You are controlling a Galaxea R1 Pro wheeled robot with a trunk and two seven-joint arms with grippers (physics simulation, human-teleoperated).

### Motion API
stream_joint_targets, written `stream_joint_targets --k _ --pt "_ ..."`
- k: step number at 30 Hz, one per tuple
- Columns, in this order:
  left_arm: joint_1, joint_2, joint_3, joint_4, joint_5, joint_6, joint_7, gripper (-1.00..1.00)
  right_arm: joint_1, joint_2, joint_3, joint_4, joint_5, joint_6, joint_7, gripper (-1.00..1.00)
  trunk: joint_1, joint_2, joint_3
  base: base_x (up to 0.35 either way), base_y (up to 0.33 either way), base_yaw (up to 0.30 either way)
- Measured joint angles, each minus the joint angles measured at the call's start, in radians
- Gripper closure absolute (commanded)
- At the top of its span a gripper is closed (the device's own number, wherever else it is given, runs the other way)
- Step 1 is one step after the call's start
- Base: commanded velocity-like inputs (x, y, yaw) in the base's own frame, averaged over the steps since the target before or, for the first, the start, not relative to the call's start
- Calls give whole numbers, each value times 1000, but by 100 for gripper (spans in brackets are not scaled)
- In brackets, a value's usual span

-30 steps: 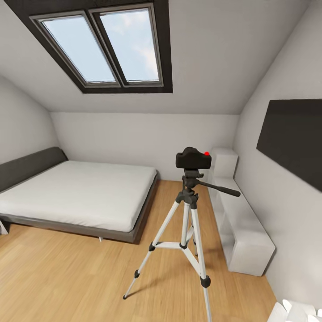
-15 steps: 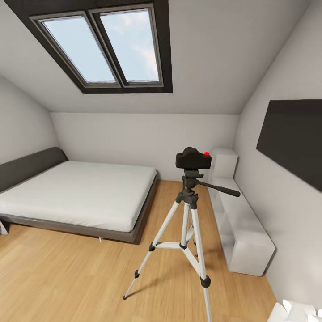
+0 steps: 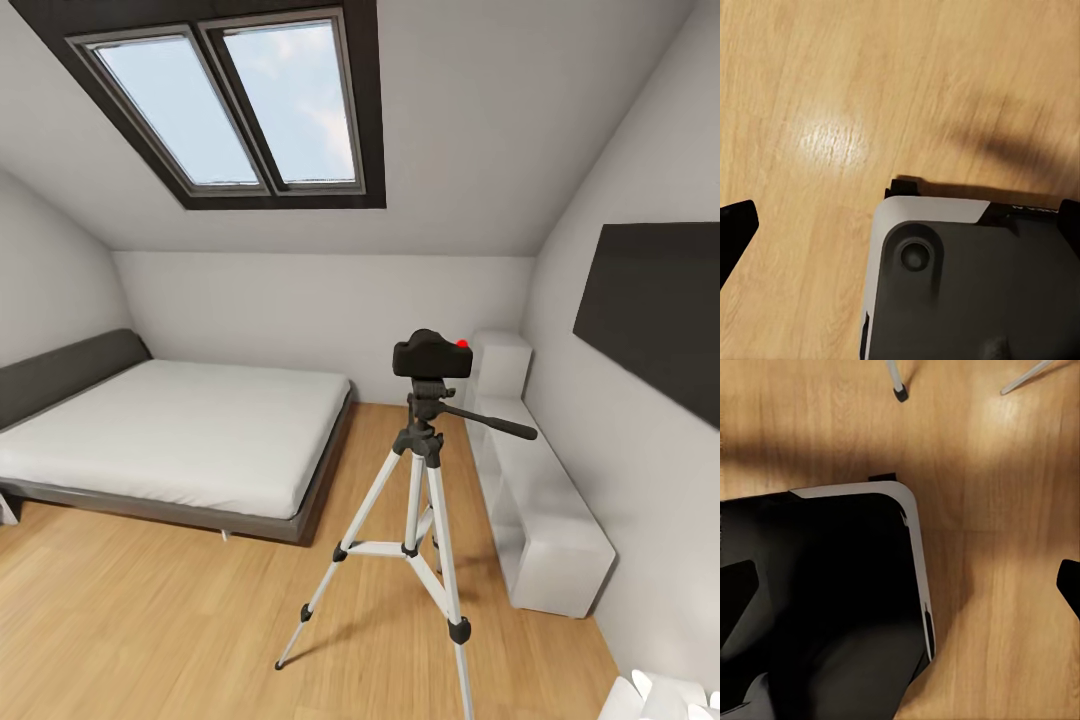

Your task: Attach the digital camera to the camera tripod in the bedroom.

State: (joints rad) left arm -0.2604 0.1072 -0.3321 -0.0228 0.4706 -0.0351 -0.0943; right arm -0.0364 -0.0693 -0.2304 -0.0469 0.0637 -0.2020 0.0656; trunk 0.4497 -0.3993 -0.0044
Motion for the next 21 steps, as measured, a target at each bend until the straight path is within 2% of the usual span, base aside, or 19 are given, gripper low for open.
stream_joint_targets --k 21 --pt "0 0 0 0 0 0 0 -100 0 1 0 0 0 0 0 -100 0 0 0 0 0 0"
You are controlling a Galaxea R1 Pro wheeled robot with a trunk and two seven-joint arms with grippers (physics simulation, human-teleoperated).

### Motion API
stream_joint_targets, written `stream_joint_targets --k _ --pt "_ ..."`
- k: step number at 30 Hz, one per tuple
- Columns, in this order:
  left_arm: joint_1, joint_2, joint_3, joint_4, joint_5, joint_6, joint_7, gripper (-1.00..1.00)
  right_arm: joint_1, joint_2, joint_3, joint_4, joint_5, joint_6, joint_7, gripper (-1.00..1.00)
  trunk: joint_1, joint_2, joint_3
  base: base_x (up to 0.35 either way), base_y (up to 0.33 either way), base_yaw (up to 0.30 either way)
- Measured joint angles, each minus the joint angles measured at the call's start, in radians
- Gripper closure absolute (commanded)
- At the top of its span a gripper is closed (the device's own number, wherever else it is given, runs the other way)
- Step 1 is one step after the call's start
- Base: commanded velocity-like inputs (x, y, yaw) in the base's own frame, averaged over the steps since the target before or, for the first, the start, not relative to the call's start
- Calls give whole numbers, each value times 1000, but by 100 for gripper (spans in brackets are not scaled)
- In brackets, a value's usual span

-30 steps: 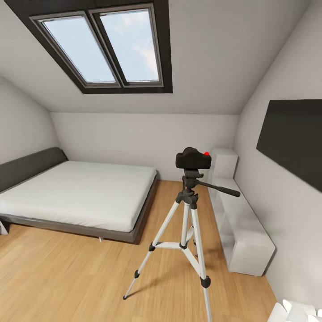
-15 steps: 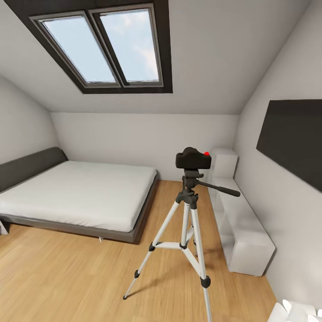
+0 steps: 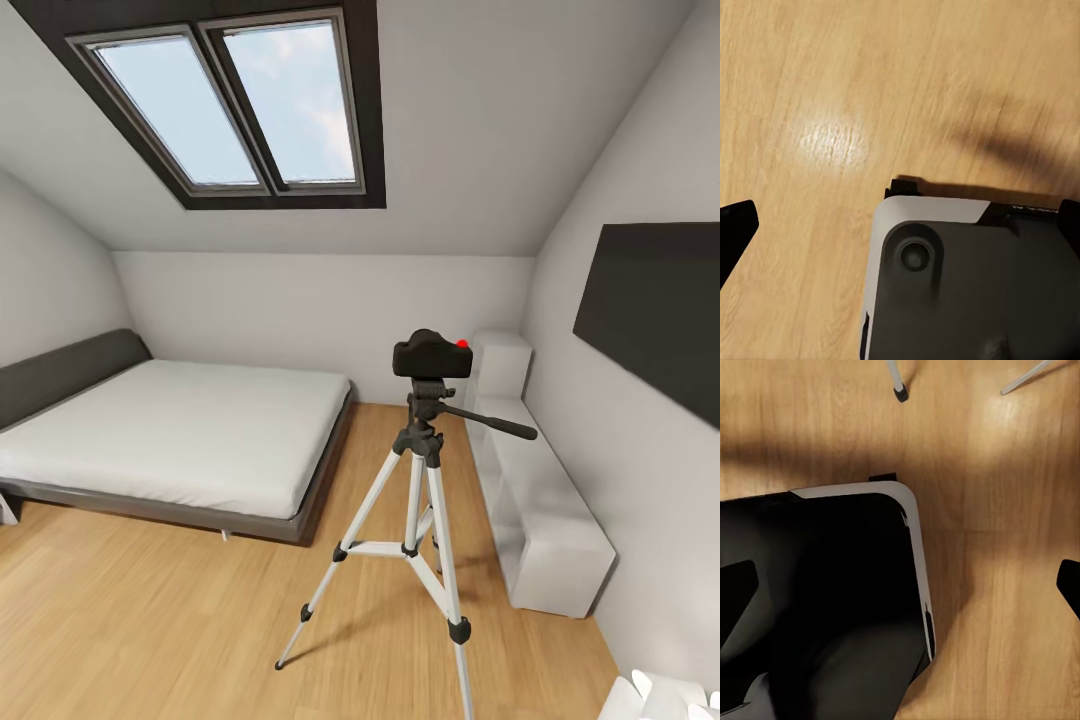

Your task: Attach the digital camera to the camera tripod in the bedroom.

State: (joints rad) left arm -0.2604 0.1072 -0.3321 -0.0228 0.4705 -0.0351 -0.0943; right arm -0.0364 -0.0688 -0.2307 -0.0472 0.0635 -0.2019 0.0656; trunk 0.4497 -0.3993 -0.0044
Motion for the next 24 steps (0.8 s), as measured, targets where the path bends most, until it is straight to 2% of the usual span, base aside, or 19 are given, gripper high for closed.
stream_joint_targets --k 24 --pt "0 0 0 0 3 0 0 -100 0 0 0 0 -5 0 -1 -100 0 0 0 0 0 0"
